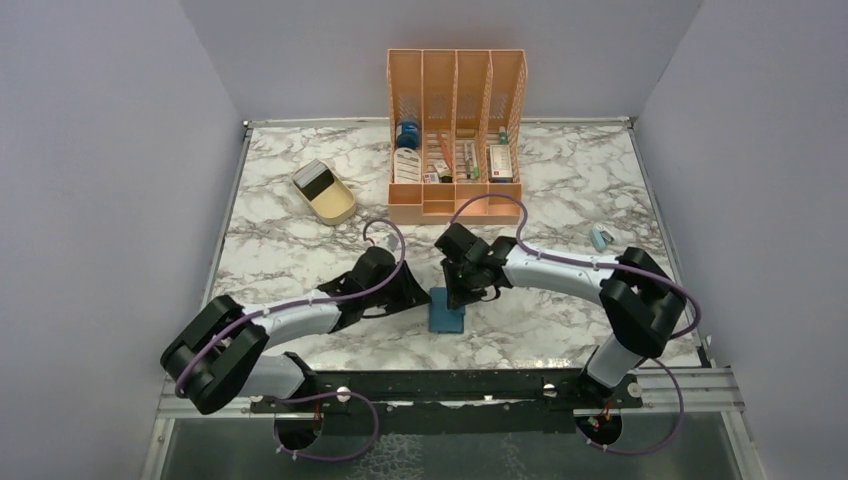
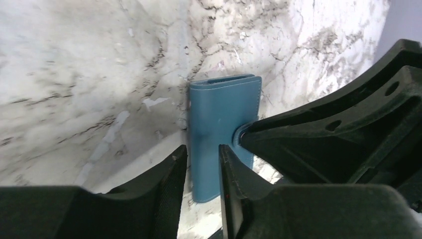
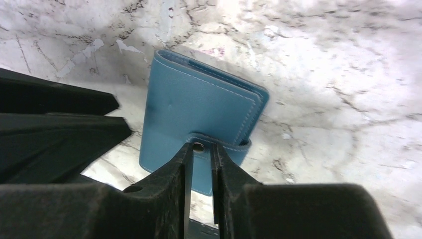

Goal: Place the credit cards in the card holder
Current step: Close the card holder at the center of the board, then reset both arms

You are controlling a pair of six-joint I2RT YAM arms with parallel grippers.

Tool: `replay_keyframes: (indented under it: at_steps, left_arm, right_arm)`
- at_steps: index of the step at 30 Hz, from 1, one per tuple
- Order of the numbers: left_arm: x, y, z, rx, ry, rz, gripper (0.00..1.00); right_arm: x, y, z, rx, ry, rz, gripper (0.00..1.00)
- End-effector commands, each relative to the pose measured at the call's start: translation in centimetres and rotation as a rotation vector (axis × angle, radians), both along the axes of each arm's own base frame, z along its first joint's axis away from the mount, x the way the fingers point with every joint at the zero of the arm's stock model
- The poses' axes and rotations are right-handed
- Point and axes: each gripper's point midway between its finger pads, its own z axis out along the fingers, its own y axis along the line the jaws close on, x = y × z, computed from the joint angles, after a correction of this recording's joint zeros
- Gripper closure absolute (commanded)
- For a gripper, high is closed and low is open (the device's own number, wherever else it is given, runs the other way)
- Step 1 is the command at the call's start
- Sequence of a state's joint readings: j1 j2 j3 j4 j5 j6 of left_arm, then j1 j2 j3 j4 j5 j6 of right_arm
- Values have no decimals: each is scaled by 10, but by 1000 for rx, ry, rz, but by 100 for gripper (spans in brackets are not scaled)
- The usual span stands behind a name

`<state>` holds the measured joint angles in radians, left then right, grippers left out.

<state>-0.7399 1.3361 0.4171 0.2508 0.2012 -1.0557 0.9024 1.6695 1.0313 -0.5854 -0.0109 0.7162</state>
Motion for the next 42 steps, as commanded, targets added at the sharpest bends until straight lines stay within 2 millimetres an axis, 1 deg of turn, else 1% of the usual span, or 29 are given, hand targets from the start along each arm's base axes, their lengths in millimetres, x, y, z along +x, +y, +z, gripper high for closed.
replay_keyframes:
  at_steps: [1, 3, 8, 9, 10, 11, 12, 14, 16, 19, 23, 25, 27, 29, 35, 38, 42]
  left_arm:
    - [20, 21, 31, 126, -134, 56, 65]
    - [28, 28, 54, 158, -204, 66, 63]
    - [39, 41, 122, 181, -383, 74, 48]
    - [40, 43, 134, 183, -412, 73, 41]
    - [40, 44, 145, 181, -437, 67, 29]
    - [39, 45, 155, 176, -458, 58, 5]
    - [37, 43, 166, 161, -482, 38, 1]
    - [33, 41, 181, 140, -517, 2, 1]
    - [30, 39, 197, 113, -545, -15, 1]
    - [27, 39, 223, 76, -607, -24, 1]
    - [25, 49, 246, 77, -674, -7, 1]
    - [23, 54, 254, 72, -698, 8, 1]
    - [21, 58, 257, 67, -716, 14, 1]
    - [18, 60, 259, 60, -726, 16, 1]
    - [12, 64, 255, -15, -732, 60, 1]
    - [11, 63, 247, -26, -716, 69, 1]
    - [10, 64, 241, -25, -703, 71, 1]
  right_arm:
    - [22, -9, 43, 15, -152, -37, 77]
    - [28, -8, 69, 71, -224, -49, 73]
    - [31, -17, 114, 179, -346, -101, 56]
    - [31, -20, 122, 198, -364, -112, 52]
    - [30, -23, 130, 218, -383, -129, 48]
    - [30, -27, 140, 242, -404, -150, 43]
    - [29, -31, 148, 263, -423, -168, 35]
    - [28, -40, 166, 308, -475, -198, 22]
    - [27, -51, 184, 350, -526, -239, 13]
    - [24, -66, 207, 394, -588, -278, 9]
    - [18, -80, 230, 450, -645, -296, 9]
    - [13, -85, 237, 477, -655, -308, 9]
    - [9, -91, 239, 506, -653, -341, 9]
    - [5, -97, 246, 540, -670, -350, 9]
    - [-4, -109, 263, 613, -723, -349, 9]
    - [-7, -110, 266, 635, -738, -336, 9]
    - [-9, -110, 259, 628, -721, -334, 10]
